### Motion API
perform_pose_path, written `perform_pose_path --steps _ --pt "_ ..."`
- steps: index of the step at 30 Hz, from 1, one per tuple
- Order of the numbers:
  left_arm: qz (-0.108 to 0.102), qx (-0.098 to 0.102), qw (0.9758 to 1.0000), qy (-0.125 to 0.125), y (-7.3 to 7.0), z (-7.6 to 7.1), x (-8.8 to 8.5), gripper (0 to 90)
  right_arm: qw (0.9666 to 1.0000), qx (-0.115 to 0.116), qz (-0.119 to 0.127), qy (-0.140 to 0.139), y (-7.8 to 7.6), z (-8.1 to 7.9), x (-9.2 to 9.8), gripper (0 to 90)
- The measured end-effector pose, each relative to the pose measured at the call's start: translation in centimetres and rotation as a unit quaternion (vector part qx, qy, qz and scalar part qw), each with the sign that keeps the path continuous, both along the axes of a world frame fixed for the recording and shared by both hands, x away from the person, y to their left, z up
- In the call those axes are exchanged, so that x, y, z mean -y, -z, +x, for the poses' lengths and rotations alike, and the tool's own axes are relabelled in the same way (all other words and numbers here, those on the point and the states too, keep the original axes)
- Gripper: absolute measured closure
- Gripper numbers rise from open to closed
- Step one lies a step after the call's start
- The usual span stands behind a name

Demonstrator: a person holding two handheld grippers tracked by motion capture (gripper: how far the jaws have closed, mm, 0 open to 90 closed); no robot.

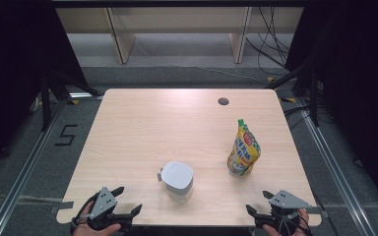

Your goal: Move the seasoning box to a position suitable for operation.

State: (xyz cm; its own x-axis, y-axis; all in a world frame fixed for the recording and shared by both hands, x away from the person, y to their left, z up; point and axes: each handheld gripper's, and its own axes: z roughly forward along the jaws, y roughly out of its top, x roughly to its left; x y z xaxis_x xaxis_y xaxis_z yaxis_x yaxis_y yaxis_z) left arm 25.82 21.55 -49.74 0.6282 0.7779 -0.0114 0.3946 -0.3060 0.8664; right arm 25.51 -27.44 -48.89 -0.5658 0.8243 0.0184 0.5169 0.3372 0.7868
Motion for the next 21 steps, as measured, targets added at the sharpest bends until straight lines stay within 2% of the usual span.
perform_pose_path --steps 3,8,10,13,14,16,17,18,19,21 --pt "-0.001 0.000 1.0000 0.002 0.0 0.1 0.1 16.0 0.9999 -0.008 0.007 -0.004 0.0 0.1 0.0 24.5" --pt "-0.001 -0.003 1.0000 0.001 0.0 0.2 0.1 16.0 1.0000 -0.005 0.007 -0.004 0.0 0.1 0.0 24.4" --pt "0.000 0.002 1.0000 -0.001 -0.1 0.6 0.4 16.2 1.0000 -0.001 0.004 0.001 0.0 0.0 0.0 24.4" --pt "-0.001 0.014 0.9999 0.005 -0.6 1.1 0.7 20.0 1.0000 0.001 0.003 -0.004 0.0 0.1 -0.2 24.4" --pt "0.004 0.030 0.9995 0.006 -0.8 1.3 0.9 20.0 1.0000 0.001 0.003 -0.004 0.0 0.1 -0.2 24.4" --pt "0.019 0.049 0.9985 0.013 -1.2 1.7 1.2 22.5 0.9999 -0.002 0.002 -0.010 0.0 0.2 -0.3 24.5" --pt "0.010 0.048 0.9987 0.016 -1.3 2.1 1.5 23.5 0.9999 -0.003 0.007 -0.008 0.0 0.1 -0.4 24.6" --pt "0.001 0.047 0.9986 0.023 -1.3 2.5 1.7 28.3 0.9999 -0.009 0.009 0.002 -0.1 -0.2 -0.6 24.6" --pt "-0.007 0.046 0.9987 0.023 -1.2 2.7 2.0 28.3 0.9999 -0.009 0.009 0.002 -0.1 -0.2 -0.6 24.6" --pt "0.006 0.053 0.9975 0.045 -1.1 3.5 2.8 33.4 1.0000 -0.005 0.007 -0.002 0.0 -0.2 -0.5 24.6"
